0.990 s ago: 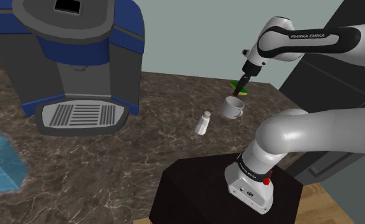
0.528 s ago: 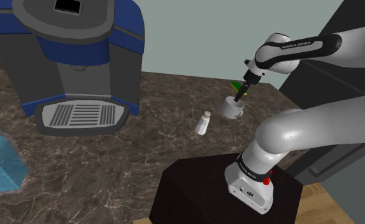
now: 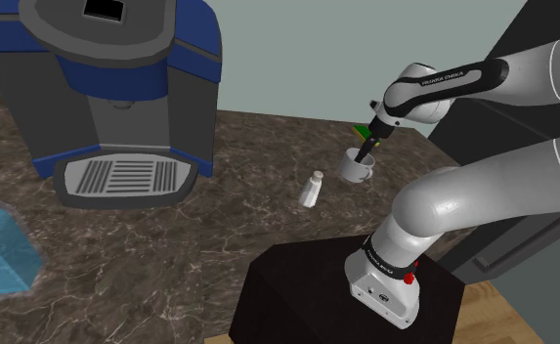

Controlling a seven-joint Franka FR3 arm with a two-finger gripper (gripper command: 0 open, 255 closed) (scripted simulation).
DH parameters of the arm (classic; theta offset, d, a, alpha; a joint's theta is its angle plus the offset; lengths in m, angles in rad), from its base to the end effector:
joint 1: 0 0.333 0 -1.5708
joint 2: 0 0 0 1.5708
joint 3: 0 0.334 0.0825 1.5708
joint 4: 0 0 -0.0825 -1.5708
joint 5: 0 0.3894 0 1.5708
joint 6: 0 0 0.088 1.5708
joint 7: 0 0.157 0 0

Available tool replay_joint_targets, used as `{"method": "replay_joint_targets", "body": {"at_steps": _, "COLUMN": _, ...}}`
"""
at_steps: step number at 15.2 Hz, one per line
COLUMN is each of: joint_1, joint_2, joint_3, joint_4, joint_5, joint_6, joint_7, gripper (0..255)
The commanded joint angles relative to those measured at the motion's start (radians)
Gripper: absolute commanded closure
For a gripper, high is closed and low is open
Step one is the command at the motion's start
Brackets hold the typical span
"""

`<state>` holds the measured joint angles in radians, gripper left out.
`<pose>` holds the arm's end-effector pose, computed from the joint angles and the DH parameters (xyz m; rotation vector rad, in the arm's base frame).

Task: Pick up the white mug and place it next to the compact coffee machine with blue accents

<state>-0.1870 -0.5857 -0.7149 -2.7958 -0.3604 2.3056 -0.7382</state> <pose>0.2343 -0.2596 0.2980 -3.0670 -0.2615 -0.1346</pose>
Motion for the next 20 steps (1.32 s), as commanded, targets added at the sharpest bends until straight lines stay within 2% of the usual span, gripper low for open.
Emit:
{"method": "replay_joint_targets", "body": {"at_steps": 1, "joint_1": 0.0, "joint_2": 0.002, "joint_3": -0.002, "joint_4": -0.002, "joint_5": -0.001, "joint_6": 0.004, "joint_7": -0.001, "gripper": 0}}
{"method": "replay_joint_targets", "body": {"at_steps": 5, "joint_1": 0.0, "joint_2": 0.001, "joint_3": -0.002, "joint_4": -0.002, "joint_5": -0.001, "joint_6": 0.003, "joint_7": -0.001, "gripper": 0}}
{"method": "replay_joint_targets", "body": {"at_steps": 6, "joint_1": 0.0, "joint_2": 0.001, "joint_3": -0.002, "joint_4": -0.002, "joint_5": -0.001, "joint_6": 0.003, "joint_7": -0.001, "gripper": 255}}
{"method": "replay_joint_targets", "body": {"at_steps": 15, "joint_1": 0.0, "joint_2": 0.002, "joint_3": -0.002, "joint_4": -0.002, "joint_5": -0.001, "joint_6": 0.004, "joint_7": -0.001, "gripper": 255}}
{"method": "replay_joint_targets", "body": {"at_steps": 20, "joint_1": -0.012, "joint_2": -0.057, "joint_3": 0.036, "joint_4": 0.032, "joint_5": 0.007, "joint_6": -0.088, "joint_7": 0.01, "gripper": 255}}
